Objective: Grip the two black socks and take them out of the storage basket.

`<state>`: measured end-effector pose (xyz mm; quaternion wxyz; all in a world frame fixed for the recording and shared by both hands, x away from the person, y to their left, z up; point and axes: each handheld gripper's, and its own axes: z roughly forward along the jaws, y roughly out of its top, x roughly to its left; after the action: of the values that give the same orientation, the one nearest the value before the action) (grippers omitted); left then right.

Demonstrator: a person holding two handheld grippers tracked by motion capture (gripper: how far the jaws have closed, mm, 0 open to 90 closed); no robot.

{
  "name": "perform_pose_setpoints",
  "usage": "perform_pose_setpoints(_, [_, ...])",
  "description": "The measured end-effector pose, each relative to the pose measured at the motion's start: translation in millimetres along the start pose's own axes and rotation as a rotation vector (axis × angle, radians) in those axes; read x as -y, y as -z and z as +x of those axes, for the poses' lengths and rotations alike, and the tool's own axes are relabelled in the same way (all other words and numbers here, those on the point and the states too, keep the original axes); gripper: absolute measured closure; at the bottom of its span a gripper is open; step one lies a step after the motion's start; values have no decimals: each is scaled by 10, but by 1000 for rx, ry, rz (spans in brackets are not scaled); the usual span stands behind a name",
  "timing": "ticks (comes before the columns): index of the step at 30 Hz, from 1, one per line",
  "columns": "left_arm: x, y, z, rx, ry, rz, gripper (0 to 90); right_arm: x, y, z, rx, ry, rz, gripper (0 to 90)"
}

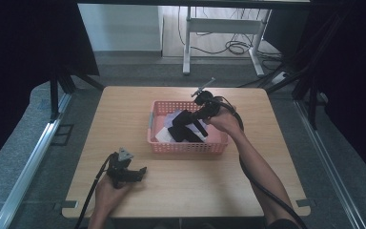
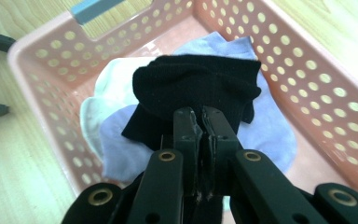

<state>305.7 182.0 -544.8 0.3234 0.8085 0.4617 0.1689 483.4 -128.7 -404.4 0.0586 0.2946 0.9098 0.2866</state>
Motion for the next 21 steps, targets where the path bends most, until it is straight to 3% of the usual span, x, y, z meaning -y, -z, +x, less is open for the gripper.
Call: perform_pose_setpoints(21, [-2, 0, 1, -1, -2, -1, 106, -3, 697, -53, 36, -21, -73, 852])
